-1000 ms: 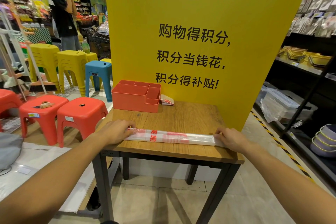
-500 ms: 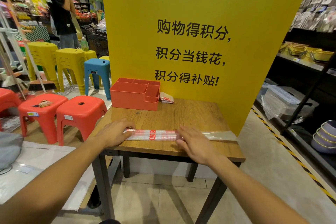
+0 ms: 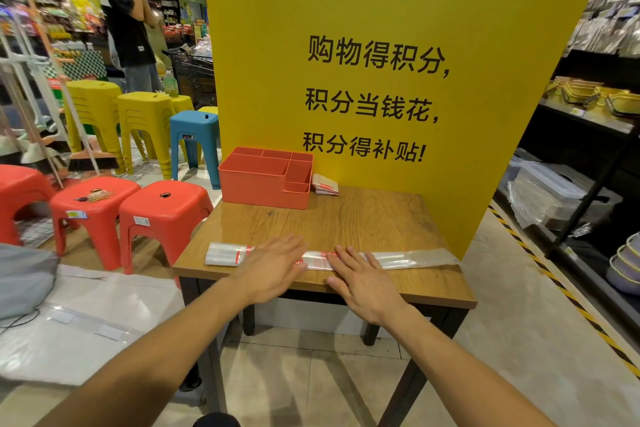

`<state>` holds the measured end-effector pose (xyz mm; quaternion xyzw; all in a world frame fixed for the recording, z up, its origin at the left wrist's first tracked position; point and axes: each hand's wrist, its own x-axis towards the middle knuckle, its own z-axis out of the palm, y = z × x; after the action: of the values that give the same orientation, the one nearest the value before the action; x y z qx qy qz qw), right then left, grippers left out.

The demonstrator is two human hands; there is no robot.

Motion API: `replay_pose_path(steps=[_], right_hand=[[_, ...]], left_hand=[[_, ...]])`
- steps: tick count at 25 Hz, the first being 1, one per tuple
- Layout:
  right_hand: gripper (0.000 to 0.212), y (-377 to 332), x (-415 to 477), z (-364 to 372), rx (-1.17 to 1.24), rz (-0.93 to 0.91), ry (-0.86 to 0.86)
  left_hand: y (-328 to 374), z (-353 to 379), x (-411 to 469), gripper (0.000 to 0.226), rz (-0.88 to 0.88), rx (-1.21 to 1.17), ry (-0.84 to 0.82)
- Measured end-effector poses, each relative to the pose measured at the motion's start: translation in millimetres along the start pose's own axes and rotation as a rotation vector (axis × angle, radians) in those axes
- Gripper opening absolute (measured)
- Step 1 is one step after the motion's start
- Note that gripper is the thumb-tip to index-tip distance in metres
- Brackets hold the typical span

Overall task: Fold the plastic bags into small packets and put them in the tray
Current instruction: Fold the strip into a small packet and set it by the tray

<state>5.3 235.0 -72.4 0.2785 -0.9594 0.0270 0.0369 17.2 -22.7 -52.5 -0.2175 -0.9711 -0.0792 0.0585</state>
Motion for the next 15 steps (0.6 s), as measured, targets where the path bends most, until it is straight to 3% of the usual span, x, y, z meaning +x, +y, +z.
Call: replay_pose_path(steps=[6, 11, 15], right_hand=[[0.069, 3, 1, 4, 0.025, -0.004, -0.004], [0.086, 23, -12, 1, 0.063, 0.078, -0.004], [0.081, 66, -34, -5, 0.063, 0.177, -0.039]], left_hand=[[25, 27, 2, 0.082, -0.046, 0.135, -0.115], [12, 32, -14, 0.090, -0.100, 0.134, -0.058], [-17, 30, -37, 0.098, -0.145, 0.147, 0.002]])
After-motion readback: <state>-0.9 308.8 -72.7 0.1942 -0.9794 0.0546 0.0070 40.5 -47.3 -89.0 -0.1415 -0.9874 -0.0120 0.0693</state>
